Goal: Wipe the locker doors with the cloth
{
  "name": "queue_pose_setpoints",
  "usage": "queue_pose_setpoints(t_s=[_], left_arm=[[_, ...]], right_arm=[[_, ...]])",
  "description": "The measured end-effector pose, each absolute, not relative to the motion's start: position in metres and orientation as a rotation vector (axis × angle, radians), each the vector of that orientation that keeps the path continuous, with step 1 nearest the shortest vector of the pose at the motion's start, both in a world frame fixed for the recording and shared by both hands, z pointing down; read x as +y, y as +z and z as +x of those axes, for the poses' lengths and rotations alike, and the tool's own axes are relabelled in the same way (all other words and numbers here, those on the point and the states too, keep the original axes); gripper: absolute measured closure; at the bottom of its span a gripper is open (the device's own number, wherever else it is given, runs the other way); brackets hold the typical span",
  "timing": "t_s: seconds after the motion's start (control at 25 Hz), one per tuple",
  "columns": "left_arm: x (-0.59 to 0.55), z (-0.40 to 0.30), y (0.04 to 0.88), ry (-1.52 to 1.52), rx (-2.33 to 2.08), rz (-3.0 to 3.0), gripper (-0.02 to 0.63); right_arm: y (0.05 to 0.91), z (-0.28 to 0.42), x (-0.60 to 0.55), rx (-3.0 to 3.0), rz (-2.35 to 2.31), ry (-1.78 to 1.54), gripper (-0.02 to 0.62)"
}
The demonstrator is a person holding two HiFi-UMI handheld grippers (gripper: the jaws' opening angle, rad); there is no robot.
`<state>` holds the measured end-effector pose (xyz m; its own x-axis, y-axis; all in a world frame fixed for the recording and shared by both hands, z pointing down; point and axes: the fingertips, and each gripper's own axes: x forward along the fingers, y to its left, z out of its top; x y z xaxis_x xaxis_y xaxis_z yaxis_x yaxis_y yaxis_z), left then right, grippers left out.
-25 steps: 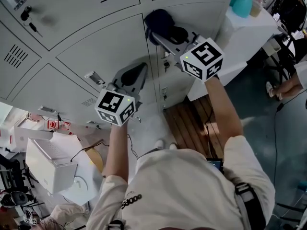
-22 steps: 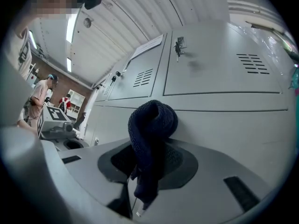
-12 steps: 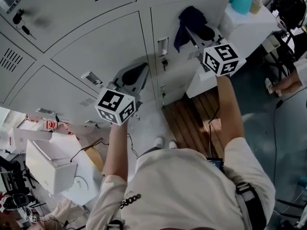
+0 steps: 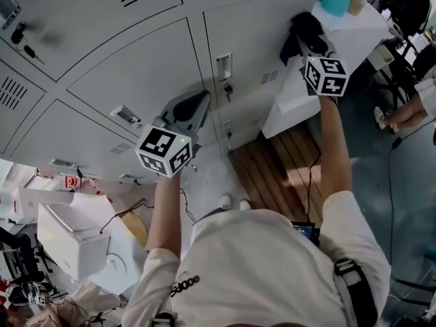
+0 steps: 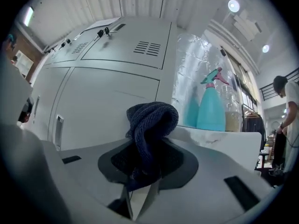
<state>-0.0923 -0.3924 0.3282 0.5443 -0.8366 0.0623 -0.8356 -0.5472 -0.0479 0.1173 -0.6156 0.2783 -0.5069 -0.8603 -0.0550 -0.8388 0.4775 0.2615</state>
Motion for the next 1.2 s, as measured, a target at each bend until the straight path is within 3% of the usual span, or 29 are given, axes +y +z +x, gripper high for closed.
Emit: queue_pose_setpoints(t_s=[0.16,0.56,0.88,1.04,1.2], left_arm=[[-0.391,-0.100,0.332,-0.129,1.528,-2.732,0.588],[-0.378,-0.118,0.339,-0.138,1.617,-2.695,0.588],[-0.375,-0.133,0.345,-0.146,1.661,-2.690,0.588],[-0.377,-0.124,0.347,-0.163,1.627,-2.711,0.588],[-0.380,-0.124,0.352,-0.215,1.617,-2.702,0.588]], right_arm=[[0.279,0.092,-0.599,-2.702,1.484,-0.337,0.508],[0.307,-0.045,-0.502,-2.816,1.024,-0.552,0.505],[0.329,-0.094,-0.458,-2.819,0.815,-0.634,0.505],[0.343,-0.090,-0.465,-2.832,0.844,-0.613,0.505],[0.340,-0.036,-0.509,-2.922,1.032,-0.475,0.505]])
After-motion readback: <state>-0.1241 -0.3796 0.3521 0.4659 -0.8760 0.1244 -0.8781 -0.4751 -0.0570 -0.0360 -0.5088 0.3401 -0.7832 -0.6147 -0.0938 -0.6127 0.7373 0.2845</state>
